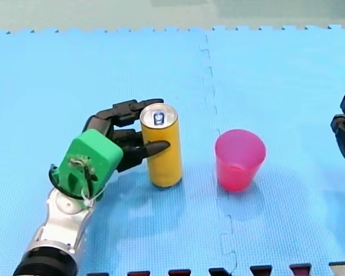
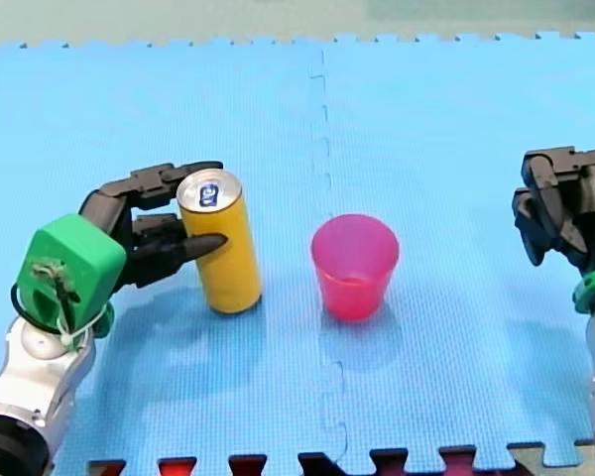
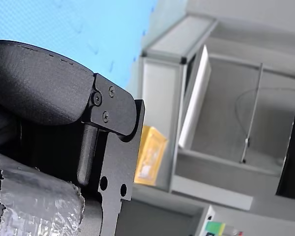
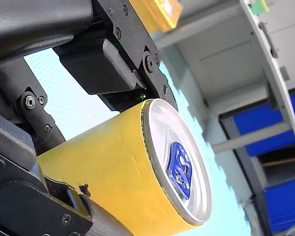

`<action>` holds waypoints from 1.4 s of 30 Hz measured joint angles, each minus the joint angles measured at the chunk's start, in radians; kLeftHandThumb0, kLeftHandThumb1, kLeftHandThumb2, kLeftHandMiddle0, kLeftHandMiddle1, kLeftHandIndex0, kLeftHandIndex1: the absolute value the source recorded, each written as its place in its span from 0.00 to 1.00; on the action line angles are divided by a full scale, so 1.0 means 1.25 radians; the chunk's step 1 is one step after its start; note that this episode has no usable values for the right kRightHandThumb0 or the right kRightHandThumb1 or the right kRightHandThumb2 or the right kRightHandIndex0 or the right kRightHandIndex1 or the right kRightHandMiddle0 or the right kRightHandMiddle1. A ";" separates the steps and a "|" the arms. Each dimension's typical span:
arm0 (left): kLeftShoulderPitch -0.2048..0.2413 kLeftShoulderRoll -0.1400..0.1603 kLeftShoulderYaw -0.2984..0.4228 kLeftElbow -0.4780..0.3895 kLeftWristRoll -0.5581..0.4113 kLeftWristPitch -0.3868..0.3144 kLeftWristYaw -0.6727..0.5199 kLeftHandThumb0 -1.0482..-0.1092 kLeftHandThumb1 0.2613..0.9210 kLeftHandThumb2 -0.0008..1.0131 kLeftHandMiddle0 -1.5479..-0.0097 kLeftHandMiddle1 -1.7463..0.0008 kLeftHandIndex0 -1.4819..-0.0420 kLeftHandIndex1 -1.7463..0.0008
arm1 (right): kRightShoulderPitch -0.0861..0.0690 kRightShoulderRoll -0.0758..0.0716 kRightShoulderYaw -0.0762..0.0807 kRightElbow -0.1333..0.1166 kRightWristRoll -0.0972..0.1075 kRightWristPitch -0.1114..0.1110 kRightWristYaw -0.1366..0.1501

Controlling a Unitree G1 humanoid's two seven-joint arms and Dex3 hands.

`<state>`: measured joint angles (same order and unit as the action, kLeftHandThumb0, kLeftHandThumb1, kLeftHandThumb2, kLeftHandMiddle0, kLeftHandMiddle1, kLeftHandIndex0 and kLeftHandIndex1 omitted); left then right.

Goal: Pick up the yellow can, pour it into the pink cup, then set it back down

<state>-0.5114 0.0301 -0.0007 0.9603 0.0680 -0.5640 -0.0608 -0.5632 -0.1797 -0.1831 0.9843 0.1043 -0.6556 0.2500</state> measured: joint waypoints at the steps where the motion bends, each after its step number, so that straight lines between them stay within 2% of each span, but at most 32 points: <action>1: 0.000 0.000 0.001 0.002 -0.002 -0.004 -0.004 0.65 0.73 0.00 0.13 0.98 0.16 0.99 | 0.001 0.000 0.001 -0.003 0.000 0.002 -0.001; 7: 0.000 0.000 0.005 0.010 -0.008 -0.011 -0.013 0.66 0.74 0.00 0.12 0.99 0.16 0.99 | 0.004 0.002 0.004 -0.013 -0.002 0.006 -0.009; 12: 0.000 0.000 0.007 0.013 -0.008 -0.012 -0.015 0.66 0.74 0.00 0.12 0.99 0.16 1.00 | 0.005 0.002 0.005 -0.013 -0.003 0.007 -0.014; 22: -0.003 -0.002 0.008 0.028 -0.007 -0.013 -0.011 0.66 0.74 0.00 0.12 0.99 0.16 1.00 | 0.003 0.001 0.007 0.001 -0.011 0.004 -0.025; 27: -0.020 -0.001 0.013 0.027 -0.008 -0.012 -0.007 0.66 0.74 0.00 0.12 0.99 0.15 1.00 | 0.000 0.001 0.007 0.006 -0.013 0.004 -0.028; 34: -0.032 -0.001 0.023 0.027 -0.014 -0.013 -0.005 0.66 0.74 0.00 0.11 0.99 0.15 1.00 | -0.001 0.001 0.010 0.009 -0.023 0.004 -0.037; 42: -0.033 -0.003 0.029 0.029 -0.022 -0.018 -0.009 0.67 0.74 0.00 0.11 0.99 0.15 1.00 | -0.001 0.001 0.010 0.010 -0.025 0.004 -0.044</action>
<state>-0.5531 0.0268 0.0350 0.9967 0.0407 -0.5860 -0.0722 -0.5641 -0.1782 -0.1706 0.9971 0.0730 -0.6508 0.1955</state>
